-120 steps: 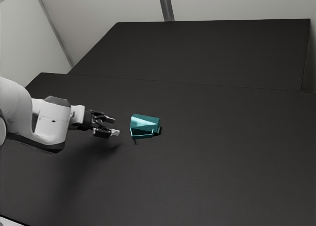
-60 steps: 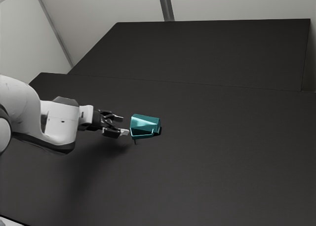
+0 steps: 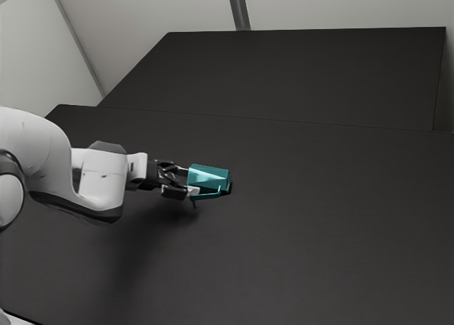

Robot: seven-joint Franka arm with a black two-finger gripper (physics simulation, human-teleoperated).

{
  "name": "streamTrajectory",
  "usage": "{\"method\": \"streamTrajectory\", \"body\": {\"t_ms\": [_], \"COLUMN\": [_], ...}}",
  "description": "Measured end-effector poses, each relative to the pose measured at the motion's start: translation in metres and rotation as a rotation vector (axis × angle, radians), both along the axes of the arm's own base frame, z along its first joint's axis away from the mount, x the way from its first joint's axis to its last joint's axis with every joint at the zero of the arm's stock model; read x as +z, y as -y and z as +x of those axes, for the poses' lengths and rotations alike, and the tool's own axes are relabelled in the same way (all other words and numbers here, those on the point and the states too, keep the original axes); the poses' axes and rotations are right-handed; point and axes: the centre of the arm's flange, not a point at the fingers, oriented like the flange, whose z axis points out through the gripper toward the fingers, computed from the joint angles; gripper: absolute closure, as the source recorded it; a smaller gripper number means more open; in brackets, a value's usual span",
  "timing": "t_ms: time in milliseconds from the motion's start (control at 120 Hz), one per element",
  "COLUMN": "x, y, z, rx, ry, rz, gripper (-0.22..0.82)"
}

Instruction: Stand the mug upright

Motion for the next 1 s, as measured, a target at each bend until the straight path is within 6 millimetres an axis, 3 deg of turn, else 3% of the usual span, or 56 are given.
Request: {"method": "streamTrajectory", "body": {"t_ms": [275, 633, 1000], "x": [-0.003, 0.001, 0.014], "y": [0.008, 0.025, 0.033], "z": [0.0, 0.004, 0.016], "rx": [0.014, 0.003, 0.0], "ry": [0.0, 0.013, 0.034], "rz": [-0.025, -0.047, -0.058], "gripper": [0.2, 0.32, 0.67]}}
